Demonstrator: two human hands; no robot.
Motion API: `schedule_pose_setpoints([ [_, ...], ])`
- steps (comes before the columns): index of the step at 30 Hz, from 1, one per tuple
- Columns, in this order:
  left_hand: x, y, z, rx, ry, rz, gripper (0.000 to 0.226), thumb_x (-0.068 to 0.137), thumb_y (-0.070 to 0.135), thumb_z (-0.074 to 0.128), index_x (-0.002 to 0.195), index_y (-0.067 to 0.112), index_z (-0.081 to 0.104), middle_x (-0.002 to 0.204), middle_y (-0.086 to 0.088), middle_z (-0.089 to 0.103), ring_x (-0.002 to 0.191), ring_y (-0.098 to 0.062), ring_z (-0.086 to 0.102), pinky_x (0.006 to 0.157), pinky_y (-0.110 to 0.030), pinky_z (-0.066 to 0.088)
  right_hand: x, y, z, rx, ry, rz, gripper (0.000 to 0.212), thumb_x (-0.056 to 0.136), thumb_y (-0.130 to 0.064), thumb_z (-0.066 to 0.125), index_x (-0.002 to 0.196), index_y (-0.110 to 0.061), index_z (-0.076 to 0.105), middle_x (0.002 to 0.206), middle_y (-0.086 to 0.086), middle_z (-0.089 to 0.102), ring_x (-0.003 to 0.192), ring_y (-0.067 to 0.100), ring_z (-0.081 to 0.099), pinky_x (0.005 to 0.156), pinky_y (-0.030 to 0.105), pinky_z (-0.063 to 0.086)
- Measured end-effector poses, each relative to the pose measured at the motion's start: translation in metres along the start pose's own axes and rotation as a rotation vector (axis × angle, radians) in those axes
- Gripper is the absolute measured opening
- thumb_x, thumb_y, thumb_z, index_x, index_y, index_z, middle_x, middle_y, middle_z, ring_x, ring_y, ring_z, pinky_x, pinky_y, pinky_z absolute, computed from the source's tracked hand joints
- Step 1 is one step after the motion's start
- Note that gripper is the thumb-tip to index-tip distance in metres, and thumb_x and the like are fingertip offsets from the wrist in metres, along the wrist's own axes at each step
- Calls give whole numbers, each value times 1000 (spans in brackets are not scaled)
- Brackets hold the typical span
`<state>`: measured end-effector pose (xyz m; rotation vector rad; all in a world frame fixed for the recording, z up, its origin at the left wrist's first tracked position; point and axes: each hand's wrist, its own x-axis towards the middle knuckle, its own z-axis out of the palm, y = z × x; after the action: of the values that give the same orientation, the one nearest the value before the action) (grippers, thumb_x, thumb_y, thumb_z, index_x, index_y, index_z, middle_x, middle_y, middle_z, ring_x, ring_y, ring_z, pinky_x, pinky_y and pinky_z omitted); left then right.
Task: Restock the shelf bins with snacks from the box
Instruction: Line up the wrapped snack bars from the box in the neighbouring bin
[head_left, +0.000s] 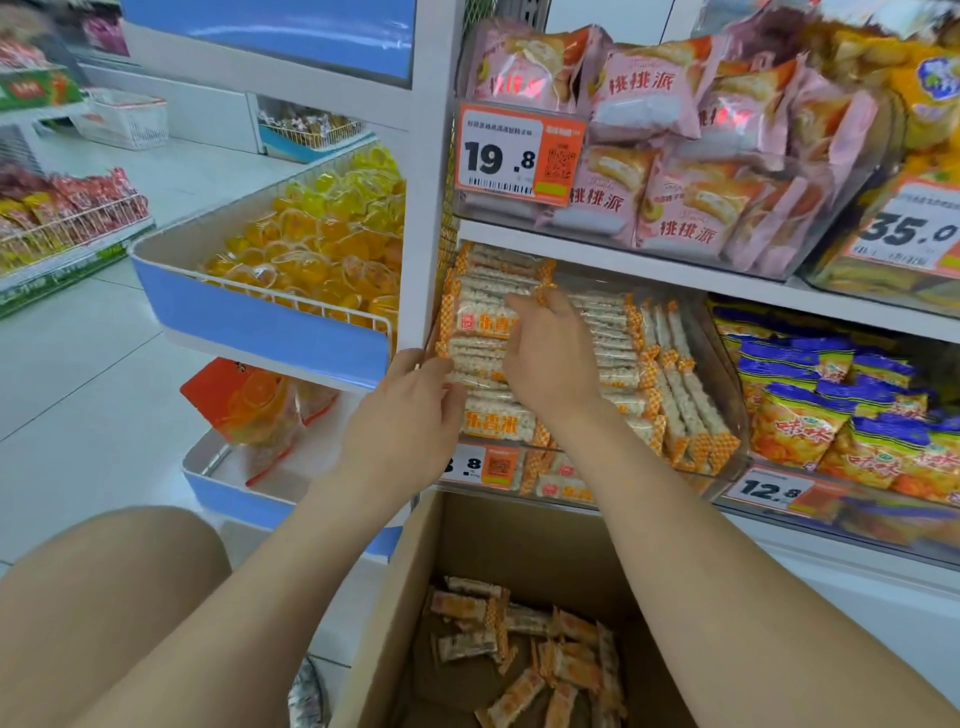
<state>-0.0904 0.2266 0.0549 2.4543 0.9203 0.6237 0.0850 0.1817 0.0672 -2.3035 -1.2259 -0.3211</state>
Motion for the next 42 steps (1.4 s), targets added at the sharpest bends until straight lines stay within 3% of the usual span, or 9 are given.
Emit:
schedule_pose_setpoints([
  [4, -3, 0, 2, 64, 23, 23, 38, 111, 37, 41, 137, 17, 60, 148, -4, 51, 125, -29, 59, 90, -42, 51, 3, 6, 5, -164, -72, -131, 68, 87, 11, 58, 151, -11, 53, 161, 23, 40, 157, 38, 24, 129, 51, 19],
  [10, 1, -6, 11, 76, 31, -16, 39, 110, 44, 39, 137, 19, 53, 147, -9, 44, 112, -38, 64, 81, -43, 50, 4, 2, -13, -161, -121, -157, 60, 91, 1, 57, 150, -9, 52, 154, 19, 45, 144, 39, 41, 121, 50, 34],
  [14, -6, -2, 7, 238, 251, 58, 34, 105, 36, 52, 129, 13, 57, 133, -16, 50, 106, -41, 54, 81, -47, 46, -32, -1, -29, -20, 90, -137, 49, 98, -10, 55, 147, -8, 53, 144, 12, 56, 136, 29, 49, 117, 45, 40],
  [17, -20, 13, 2, 234, 403, 309, 12, 96, 23, 59, 105, 14, 59, 107, -8, 53, 93, -29, 49, 75, -42, 43, -91, 0, -44, 162, 317, -217, 26, 98, -12, 52, 118, -11, 70, 110, 1, 67, 106, 17, 59, 96, 31, 47],
  [22, -58, 23, 40, 153, -169, 385, 6, 96, 28, 54, 94, 27, 49, 83, 8, 54, 74, -18, 57, 59, -38, 48, -177, 53, -2, 220, 70, -67, 18, 94, -11, 52, 88, -19, 68, 80, -6, 64, 70, 9, 58, 61, 27, 48],
  [27, -91, -3, 127, 445, -737, 274, 7, 102, 33, 56, 102, 26, 54, 100, 1, 62, 85, -21, 61, 69, -36, 48, -233, 128, 69, 123, -671, 395, 28, 101, -16, 53, 121, -25, 72, 119, 1, 71, 103, 16, 68, 89, 36, 61],
  [34, -114, -70, 226, 343, -964, -89, 22, 103, 24, 55, 123, 18, 62, 122, -7, 64, 105, -26, 65, 81, -34, 54, -281, 170, 127, 96, -1000, 605, 20, 103, -15, 52, 113, -15, 70, 119, 9, 60, 118, 32, 58, 102, 36, 52],
  [39, -148, -84, 292, 291, -1090, -124, 31, 104, 20, 56, 135, 16, 58, 137, -9, 58, 121, -29, 60, 93, -35, 49, -323, 175, 170, 39, -1113, 603, 25, 105, -16, 52, 129, -14, 60, 130, 11, 62, 115, 32, 60, 88, 33, 49],
  [42, -170, -83, 323, 305, -1127, -70, 38, 102, 15, 60, 140, 19, 57, 148, -9, 49, 131, -31, 54, 105, -41, 48, -345, 176, 193, -61, -1183, 597, 56, 102, -12, 52, 155, -20, 40, 165, 17, 30, 145, 39, 41, 112, 41, 44],
])
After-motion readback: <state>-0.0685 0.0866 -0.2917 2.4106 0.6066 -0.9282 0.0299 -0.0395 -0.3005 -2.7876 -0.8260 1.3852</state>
